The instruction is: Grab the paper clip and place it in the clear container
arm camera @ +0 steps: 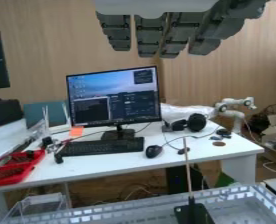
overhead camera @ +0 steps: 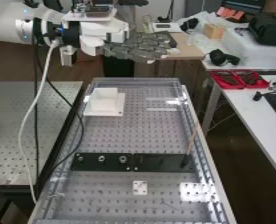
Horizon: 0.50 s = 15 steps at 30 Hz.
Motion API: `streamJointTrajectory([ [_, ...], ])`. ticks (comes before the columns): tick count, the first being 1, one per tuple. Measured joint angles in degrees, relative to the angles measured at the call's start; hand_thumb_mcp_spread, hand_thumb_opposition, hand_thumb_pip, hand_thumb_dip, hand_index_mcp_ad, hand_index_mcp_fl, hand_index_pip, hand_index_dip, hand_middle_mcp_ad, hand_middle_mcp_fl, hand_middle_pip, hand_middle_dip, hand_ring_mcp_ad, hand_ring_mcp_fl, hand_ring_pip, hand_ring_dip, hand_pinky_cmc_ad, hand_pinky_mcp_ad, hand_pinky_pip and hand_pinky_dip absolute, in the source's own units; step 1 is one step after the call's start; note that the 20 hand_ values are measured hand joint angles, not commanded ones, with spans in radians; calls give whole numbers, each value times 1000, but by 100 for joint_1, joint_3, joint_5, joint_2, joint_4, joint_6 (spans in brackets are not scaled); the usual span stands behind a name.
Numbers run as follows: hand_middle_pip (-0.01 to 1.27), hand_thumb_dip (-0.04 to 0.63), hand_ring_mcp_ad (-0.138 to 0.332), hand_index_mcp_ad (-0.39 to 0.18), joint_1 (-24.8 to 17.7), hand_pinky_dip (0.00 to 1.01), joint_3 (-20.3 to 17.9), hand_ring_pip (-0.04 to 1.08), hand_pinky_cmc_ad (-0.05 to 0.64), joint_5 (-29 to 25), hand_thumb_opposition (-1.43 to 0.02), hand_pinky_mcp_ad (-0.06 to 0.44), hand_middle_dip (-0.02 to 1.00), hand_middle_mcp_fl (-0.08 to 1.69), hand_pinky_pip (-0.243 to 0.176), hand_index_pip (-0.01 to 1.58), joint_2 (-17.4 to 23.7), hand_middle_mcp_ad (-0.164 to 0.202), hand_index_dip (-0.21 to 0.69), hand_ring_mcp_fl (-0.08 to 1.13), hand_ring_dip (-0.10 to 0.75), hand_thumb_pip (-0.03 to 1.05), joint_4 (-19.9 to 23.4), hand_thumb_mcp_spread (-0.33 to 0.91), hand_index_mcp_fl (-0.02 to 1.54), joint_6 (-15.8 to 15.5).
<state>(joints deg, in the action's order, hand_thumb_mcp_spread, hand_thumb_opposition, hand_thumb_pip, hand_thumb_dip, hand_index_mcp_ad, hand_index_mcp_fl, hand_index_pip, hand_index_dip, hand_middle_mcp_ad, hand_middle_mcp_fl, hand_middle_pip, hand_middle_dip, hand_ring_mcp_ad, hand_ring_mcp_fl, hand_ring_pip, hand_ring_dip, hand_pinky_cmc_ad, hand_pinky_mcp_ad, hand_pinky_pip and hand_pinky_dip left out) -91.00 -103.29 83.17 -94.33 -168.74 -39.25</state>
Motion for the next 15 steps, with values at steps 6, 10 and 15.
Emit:
streamJointTrajectory([
  [6,19,24,-38,-24,139,26,-120,14,23,-31,-58,-12,24,9,17,3,-264,-19,16,10,12,202,199,61,56,146],
  [10,72,133,-37,-91,283,140,-227,45,89,-57,-375,49,65,44,-14,56,-423,-21,30,5,35,377,425,316,147,168],
  [15,93,176,-26,-126,481,215,-331,73,194,-96,-590,138,112,52,-28,164,-629,-23,45,7,56,457,681,386,272,285],
])
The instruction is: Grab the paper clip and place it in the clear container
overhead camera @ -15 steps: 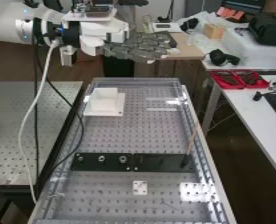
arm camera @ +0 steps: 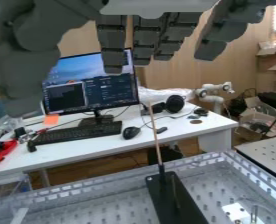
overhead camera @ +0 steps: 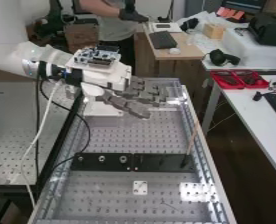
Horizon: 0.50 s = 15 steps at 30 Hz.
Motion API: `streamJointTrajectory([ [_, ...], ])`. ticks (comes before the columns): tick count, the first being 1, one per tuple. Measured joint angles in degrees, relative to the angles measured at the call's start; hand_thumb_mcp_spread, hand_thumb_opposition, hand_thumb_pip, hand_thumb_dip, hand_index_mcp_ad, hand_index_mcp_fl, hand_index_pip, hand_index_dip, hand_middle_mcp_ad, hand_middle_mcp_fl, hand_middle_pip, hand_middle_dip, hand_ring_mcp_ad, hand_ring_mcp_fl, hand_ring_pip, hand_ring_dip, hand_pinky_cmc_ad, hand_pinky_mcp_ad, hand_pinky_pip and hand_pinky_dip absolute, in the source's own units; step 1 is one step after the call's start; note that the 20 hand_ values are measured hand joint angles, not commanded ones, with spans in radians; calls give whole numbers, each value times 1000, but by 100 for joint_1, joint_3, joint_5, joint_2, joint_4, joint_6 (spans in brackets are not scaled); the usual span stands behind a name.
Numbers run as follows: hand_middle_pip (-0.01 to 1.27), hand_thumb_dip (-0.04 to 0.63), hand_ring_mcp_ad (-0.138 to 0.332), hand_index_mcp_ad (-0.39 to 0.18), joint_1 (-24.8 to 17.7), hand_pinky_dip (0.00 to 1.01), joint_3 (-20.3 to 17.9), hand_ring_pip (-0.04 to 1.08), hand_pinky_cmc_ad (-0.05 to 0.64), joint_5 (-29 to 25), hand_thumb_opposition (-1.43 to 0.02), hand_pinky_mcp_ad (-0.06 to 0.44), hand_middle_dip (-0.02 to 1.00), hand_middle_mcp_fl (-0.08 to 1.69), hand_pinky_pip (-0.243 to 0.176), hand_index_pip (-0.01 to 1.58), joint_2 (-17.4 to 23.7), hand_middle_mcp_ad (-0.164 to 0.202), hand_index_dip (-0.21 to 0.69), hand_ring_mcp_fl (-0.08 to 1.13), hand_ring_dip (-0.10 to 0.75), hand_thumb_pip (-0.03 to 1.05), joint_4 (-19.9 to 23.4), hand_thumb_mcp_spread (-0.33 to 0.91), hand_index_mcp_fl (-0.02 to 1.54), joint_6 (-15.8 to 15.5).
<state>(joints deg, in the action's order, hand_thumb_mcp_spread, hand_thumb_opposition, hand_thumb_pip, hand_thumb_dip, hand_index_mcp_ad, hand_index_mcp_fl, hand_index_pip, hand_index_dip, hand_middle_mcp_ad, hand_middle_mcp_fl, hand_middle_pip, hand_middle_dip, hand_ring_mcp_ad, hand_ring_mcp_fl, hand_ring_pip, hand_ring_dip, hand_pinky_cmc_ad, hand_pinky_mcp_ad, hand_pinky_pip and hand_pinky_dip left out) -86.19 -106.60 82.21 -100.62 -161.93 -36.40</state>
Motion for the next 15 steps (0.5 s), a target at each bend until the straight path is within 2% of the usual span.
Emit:
streamJointTrajectory([
  [6,106,180,5,-126,220,246,-95,91,267,-18,-663,183,140,103,-26,339,-275,-19,63,0,75,473,263,417,323,19],
  [8,108,194,2,-122,285,260,-99,87,283,-13,-695,199,143,108,-26,429,-370,-23,59,3,82,480,305,417,328,17],
  [15,110,208,24,-122,579,260,-40,91,295,68,-740,194,155,101,-26,785,-816,-19,63,3,87,503,442,433,302,18],
])
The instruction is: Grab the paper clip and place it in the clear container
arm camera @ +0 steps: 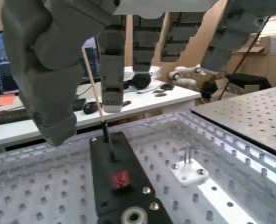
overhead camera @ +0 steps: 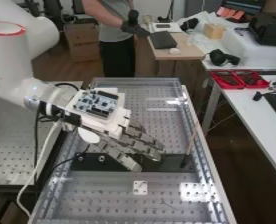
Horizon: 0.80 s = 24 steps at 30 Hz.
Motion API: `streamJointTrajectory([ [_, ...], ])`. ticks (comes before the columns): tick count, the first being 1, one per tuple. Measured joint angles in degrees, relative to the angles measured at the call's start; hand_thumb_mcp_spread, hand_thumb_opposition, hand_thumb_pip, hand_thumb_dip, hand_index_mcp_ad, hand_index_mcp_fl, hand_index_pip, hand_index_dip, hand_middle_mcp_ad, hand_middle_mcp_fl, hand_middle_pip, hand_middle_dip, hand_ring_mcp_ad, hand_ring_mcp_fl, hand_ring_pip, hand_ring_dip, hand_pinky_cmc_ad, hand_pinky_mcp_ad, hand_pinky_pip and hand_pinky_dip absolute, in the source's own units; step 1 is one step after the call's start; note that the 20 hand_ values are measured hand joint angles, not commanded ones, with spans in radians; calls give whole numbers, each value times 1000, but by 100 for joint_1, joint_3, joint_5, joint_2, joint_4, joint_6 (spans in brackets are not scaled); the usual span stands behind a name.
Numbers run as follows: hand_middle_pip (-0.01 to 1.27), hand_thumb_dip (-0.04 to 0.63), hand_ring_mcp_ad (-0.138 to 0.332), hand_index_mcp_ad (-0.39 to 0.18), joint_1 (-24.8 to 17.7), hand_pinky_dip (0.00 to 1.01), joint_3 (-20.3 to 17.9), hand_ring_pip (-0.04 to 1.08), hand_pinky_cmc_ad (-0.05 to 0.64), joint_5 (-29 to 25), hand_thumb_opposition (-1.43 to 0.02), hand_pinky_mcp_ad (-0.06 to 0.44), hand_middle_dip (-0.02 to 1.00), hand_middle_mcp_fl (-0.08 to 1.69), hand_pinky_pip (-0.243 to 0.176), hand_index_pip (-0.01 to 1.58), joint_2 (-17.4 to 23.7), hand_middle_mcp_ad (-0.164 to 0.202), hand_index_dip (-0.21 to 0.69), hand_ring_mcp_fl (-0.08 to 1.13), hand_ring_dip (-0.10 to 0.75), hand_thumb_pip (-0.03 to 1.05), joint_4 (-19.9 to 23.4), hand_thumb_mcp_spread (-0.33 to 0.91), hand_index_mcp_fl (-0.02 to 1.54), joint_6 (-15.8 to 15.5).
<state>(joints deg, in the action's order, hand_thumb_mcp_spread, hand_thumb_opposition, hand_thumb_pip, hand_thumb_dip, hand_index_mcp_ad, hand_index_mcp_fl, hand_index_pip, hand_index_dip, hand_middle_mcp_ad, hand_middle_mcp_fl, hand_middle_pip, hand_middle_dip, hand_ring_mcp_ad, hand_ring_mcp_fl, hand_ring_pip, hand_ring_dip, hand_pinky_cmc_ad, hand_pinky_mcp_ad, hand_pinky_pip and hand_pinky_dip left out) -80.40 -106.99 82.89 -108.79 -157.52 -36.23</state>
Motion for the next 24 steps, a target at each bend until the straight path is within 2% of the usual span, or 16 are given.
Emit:
streamJointTrajectory([
  [4,110,204,24,-126,135,260,59,91,302,61,-742,206,159,101,-26,997,-206,-19,73,3,87,525,122,428,264,14],
  [12,120,222,24,-126,405,250,317,101,309,270,-771,215,175,122,-26,1234,-607,-19,122,2,87,529,311,445,239,25],
  [15,120,222,24,-126,487,246,441,101,309,369,-771,215,171,122,-24,1281,-719,-19,126,2,87,531,334,445,239,7],
  [16,120,222,24,-126,522,239,499,103,312,421,-771,215,175,126,-10,1299,-764,-19,127,2,87,531,335,445,225,-4],
  [18,120,222,24,-126,569,223,581,103,312,493,-785,215,175,126,-10,1316,-823,-19,155,2,87,531,336,447,208,-24],
  [23,120,222,24,-127,669,206,750,101,309,711,-785,215,171,122,-10,1349,-929,-19,159,2,87,531,327,468,206,-171],
  [24,120,222,24,-127,691,209,781,103,309,764,-785,215,171,122,3,1349,-948,-19,159,2,87,531,322,468,206,-221],
])
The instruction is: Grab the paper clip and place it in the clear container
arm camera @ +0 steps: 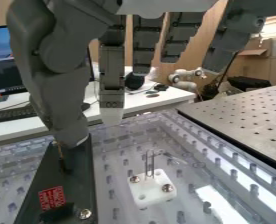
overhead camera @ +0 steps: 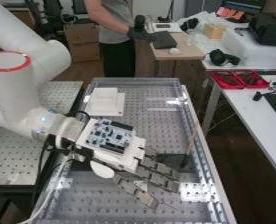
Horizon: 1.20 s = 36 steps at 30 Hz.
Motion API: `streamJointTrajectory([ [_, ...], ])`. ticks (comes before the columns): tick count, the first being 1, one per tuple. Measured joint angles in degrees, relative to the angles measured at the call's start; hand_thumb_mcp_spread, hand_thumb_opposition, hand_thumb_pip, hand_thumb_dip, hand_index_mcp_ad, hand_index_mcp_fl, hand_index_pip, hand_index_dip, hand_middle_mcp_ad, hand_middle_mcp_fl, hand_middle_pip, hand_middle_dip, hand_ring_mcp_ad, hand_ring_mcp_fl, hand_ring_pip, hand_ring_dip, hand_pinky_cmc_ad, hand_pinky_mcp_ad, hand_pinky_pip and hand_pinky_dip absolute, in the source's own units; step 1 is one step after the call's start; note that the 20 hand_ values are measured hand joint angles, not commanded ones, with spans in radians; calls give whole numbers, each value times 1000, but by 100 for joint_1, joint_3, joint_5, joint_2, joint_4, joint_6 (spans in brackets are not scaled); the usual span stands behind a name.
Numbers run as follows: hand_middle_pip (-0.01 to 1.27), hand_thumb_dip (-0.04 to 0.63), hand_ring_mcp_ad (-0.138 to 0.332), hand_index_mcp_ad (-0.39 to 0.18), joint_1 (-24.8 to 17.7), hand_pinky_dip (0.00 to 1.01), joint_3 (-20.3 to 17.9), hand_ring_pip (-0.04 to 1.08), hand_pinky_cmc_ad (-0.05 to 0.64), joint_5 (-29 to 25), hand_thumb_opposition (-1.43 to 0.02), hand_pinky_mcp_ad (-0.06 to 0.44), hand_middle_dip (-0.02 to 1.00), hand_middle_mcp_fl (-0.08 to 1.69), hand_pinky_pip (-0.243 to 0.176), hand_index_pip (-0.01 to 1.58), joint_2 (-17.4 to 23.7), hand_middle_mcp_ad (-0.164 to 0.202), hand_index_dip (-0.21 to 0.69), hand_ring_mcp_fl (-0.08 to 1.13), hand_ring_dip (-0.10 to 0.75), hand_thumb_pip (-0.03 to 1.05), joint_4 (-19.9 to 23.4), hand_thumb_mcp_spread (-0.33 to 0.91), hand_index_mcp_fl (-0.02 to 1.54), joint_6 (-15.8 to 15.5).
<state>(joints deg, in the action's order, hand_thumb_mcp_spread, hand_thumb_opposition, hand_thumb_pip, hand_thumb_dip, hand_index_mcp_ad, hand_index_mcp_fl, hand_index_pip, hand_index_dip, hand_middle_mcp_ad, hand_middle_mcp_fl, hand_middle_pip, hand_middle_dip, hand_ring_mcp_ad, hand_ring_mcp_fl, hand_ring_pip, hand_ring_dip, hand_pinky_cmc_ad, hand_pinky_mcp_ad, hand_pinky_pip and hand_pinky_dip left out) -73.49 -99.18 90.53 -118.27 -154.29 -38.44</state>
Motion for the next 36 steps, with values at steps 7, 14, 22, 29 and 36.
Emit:
streamJointTrajectory([
  [7,120,227,24,-138,146,195,156,103,309,391,-785,215,175,138,19,1360,-99,-19,155,3,89,518,-3,482,211,-343],
  [14,120,239,24,-138,235,195,283,99,309,638,-785,215,187,164,21,1381,-194,-17,155,10,96,501,-7,492,258,-454],
  [22,120,236,24,-155,340,192,443,108,309,899,-798,215,188,175,17,1395,-312,-17,155,12,96,494,-92,496,290,-611],
  [29,120,236,24,-155,483,195,582,108,312,1176,-798,215,188,175,35,1395,-429,-17,155,12,96,494,-166,496,291,-773],
  [36,120,236,24,-155,619,195,742,108,312,1485,-798,215,190,201,35,1395,-583,-17,155,16,96,494,-177,508,309,-852],
])
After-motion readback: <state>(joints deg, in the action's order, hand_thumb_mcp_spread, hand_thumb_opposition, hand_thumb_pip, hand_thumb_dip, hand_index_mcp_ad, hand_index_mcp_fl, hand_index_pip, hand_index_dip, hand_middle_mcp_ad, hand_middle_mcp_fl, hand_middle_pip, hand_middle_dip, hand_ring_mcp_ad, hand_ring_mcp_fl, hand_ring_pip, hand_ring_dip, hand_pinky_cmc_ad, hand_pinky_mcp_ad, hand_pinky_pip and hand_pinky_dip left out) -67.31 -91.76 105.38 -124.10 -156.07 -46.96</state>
